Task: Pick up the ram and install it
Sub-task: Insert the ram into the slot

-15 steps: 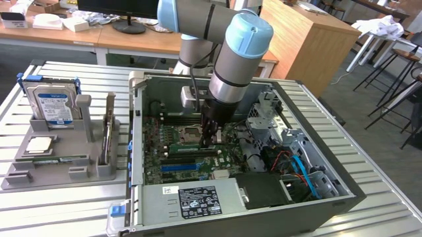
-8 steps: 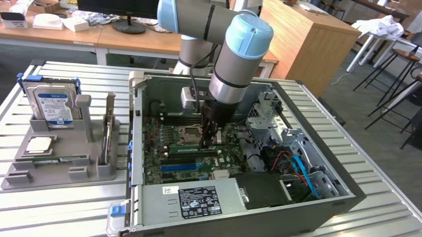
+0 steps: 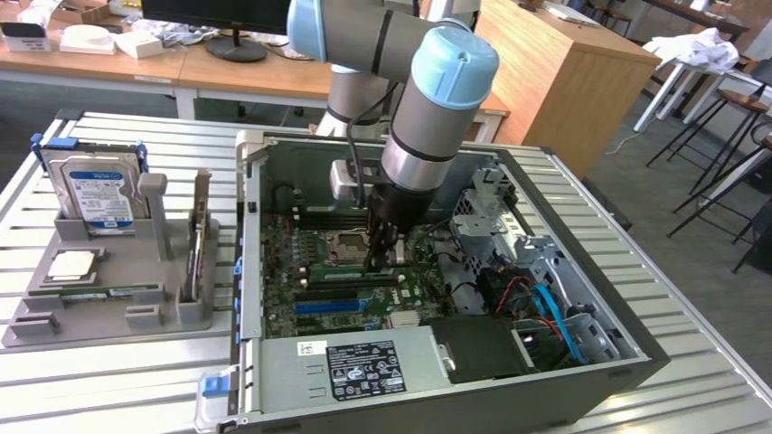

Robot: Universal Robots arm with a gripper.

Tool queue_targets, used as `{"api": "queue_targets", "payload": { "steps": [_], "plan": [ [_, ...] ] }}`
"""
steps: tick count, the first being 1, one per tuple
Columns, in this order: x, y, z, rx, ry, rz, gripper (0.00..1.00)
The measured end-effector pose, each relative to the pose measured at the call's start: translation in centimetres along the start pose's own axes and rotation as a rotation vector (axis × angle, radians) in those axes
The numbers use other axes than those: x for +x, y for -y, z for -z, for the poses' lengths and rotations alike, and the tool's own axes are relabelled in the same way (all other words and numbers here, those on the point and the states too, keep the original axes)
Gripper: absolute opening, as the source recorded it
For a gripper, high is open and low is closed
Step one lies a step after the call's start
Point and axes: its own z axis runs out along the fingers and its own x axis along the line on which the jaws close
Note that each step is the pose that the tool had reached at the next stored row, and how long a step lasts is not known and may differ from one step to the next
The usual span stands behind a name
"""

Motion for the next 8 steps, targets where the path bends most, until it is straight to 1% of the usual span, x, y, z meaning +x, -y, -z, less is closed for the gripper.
{"api": "queue_targets", "payload": {
  "steps": [7, 8],
  "plan": [
    [-0.05, 0.01, -0.09, 0.0001, 0.0001, 0.000, 0.11],
    [-0.06, 0.02, -0.21, 0.0000, -0.0001, 0.000, 0.11]
  ]
}}
